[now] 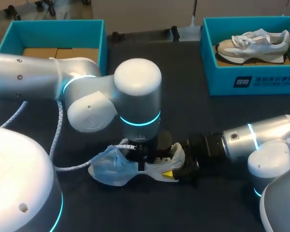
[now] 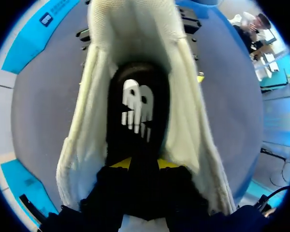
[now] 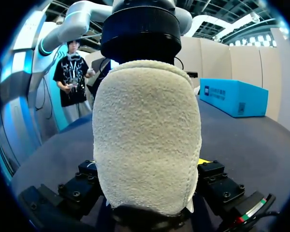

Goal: Take the shoe out of the shoebox, open the shoe tongue, remove and reinsert the insole, then place the shoe into the shoebox

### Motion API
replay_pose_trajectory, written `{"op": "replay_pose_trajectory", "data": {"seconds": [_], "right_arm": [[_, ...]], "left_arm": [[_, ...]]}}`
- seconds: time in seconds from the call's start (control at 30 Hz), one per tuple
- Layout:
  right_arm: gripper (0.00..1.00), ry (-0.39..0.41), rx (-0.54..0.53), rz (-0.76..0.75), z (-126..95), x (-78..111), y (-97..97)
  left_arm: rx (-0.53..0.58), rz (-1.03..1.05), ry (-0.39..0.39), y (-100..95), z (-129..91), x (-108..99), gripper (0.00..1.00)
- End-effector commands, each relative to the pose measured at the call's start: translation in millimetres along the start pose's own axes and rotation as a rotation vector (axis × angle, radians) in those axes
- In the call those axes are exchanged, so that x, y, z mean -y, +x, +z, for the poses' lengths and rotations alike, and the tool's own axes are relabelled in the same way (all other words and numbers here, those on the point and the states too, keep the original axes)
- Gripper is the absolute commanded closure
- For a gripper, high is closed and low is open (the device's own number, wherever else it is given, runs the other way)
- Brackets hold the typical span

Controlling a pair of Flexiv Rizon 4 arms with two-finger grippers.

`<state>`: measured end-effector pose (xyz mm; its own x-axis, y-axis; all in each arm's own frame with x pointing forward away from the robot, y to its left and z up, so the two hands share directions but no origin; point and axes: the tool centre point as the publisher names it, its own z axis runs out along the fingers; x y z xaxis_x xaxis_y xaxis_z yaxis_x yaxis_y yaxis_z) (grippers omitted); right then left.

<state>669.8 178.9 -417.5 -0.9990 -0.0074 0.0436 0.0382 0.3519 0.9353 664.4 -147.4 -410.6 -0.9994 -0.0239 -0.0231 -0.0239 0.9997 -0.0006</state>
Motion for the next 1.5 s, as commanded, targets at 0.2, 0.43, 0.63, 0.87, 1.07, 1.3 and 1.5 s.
{"op": "replay_pose_trajectory", "data": {"seconds": [0.2,0.43,0.63,0.87,1.07,1.3,1.5], "right_arm": [[1.00,0.006,-0.001,0.001,0.5,-1.5,2.0],[1.00,0.006,-0.001,0.001,0.5,-1.5,2.0],[1.00,0.006,-0.001,0.001,0.5,-1.5,2.0],[1.00,0.006,-0.001,0.001,0.5,-1.5,2.0],[1.00,0.006,-0.001,0.001,0.5,-1.5,2.0],[1.00,0.006,-0.001,0.001,0.5,-1.5,2.0],[1.00,0.006,-0.001,0.001,0.5,-1.5,2.0]], "left_arm": [[0.093,-0.017,-0.025,-12.8,20.0,-2.8,0.76],[0.184,-0.052,-0.095,-20.8,30.8,-6.4,0.98],[0.188,-0.114,-0.057,-33.4,22.2,-13.0,1.00],[0.074,-0.145,0.093,-30.8,2.5,-16.0,1.00],[-0.025,-0.138,0.218,-20.2,-13.1,-11.3,1.00],[-0.109,-0.102,0.347,-6.9,-30.9,-0.8,1.00],[-0.148,-0.091,0.419,-0.9,-40.4,5.3,1.00]]}}
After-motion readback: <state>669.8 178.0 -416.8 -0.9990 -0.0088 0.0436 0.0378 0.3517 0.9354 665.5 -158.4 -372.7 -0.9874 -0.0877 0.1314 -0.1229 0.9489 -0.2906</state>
